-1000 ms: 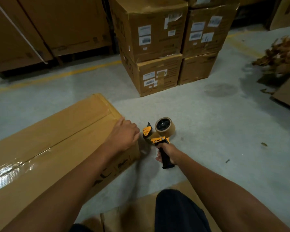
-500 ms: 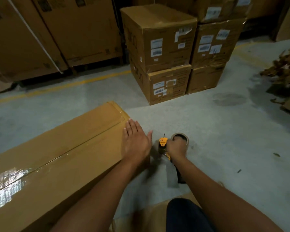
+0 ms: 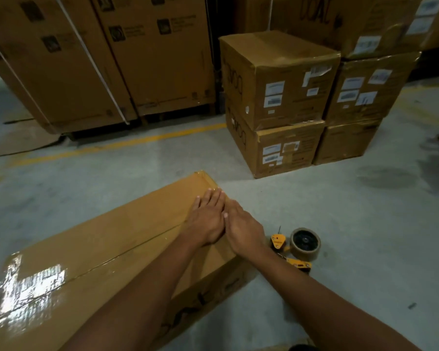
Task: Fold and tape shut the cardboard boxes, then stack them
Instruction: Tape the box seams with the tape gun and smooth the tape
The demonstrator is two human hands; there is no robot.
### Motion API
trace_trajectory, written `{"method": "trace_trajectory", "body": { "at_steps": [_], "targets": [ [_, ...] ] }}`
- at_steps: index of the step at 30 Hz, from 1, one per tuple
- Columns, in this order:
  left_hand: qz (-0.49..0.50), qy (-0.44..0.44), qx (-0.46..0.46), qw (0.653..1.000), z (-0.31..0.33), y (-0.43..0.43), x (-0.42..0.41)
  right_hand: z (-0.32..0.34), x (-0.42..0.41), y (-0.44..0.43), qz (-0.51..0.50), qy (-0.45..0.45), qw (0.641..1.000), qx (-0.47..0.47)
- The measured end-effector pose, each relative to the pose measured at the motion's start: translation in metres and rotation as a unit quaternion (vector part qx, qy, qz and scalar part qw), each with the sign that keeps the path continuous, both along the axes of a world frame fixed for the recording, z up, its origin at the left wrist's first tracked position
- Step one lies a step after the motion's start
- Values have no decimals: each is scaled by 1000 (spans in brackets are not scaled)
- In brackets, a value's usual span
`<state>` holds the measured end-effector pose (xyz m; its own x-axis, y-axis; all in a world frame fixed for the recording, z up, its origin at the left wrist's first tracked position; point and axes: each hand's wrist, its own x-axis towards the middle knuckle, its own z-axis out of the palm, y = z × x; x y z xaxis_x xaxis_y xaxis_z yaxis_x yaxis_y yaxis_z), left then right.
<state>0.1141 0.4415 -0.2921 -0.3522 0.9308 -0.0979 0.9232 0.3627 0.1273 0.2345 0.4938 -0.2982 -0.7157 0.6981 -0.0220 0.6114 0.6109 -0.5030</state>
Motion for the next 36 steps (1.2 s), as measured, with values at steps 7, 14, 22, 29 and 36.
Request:
{"method": "trace_trajectory", "body": {
  "at_steps": [7,14,22,29,36],
  "targets": [
    [31,-41,17,999,2,42,-84,13,-38,9,-64,-49,997,11],
    [87,-90,54,991,-3,84,-143,19,-85,51,-34,-46,998,12],
    [99,-70,81,989,-19,98,-145,9,-130,82,53,-68,995,-50],
    [138,-74,57,986,-13,105,-143,3,-86,80,115,-33,985,-123],
    [279,-80,-25,957,6,119,-120,-3,-45,41,59,-94,994,0]
  ]
}}
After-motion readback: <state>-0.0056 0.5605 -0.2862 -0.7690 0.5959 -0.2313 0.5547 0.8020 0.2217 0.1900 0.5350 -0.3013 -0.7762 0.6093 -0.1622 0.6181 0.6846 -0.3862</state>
